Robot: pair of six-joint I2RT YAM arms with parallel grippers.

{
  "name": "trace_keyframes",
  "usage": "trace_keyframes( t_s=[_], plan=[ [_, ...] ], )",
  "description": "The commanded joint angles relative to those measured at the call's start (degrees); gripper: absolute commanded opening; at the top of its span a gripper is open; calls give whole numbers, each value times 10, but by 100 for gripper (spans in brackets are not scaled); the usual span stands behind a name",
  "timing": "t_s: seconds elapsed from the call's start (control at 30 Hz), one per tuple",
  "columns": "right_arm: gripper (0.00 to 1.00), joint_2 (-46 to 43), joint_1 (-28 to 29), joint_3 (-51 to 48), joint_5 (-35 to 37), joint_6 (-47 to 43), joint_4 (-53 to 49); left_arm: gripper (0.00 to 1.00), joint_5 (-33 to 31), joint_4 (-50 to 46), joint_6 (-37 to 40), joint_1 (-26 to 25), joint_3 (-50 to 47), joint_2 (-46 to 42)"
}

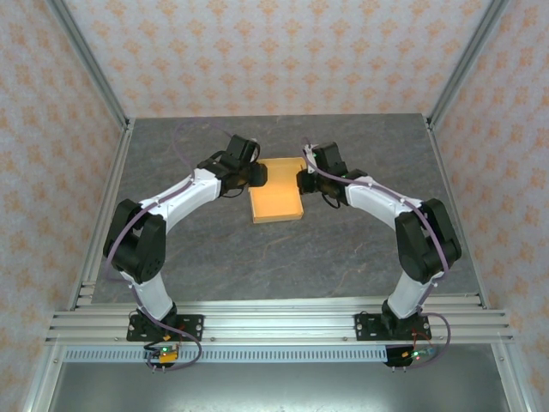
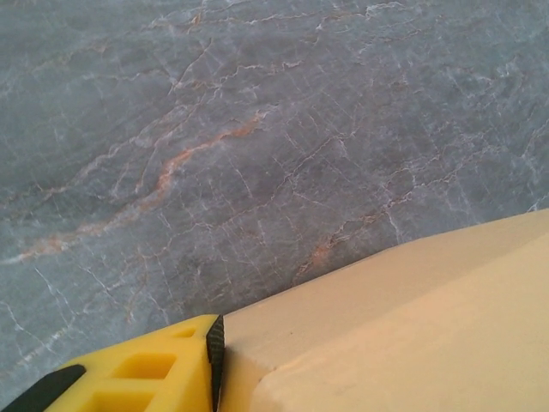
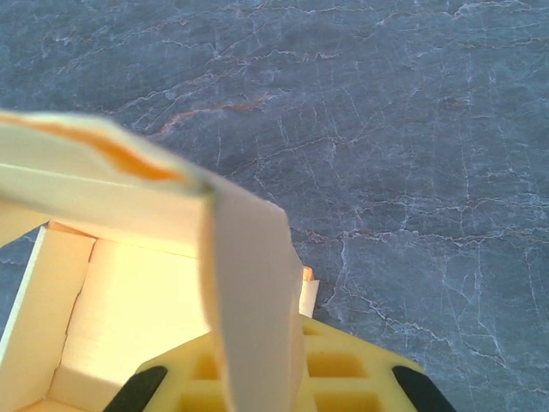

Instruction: Fold the paper box

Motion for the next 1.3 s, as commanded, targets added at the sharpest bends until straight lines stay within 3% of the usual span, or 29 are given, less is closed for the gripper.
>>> trace_keyframes(
  t_s=[0.0,0.3,0.67,0.97,1.03,1.13,1.27],
  plan=[
    [8,-5,19,-15,29,29,38,39,24,20,-113,0,-16,0],
    [3,-22,25,-56,40,34,67,44,15,83,-253,-18,-77,-22],
    [2,-54,51,-116,70,29,104,45,32,132,-311,-47,-94,-29],
    [2,-103,51,-195,77,45,159,45,8,187,-243,-76,-168,-61],
    [2,-118,51,-225,82,46,189,50,0,221,-228,-83,-203,-80],
    [2,-130,51,-254,90,40,211,66,6,274,-205,-85,-245,-111],
    [2,-134,51,-268,95,29,230,75,20,283,-153,-85,-261,-152]
  ],
)
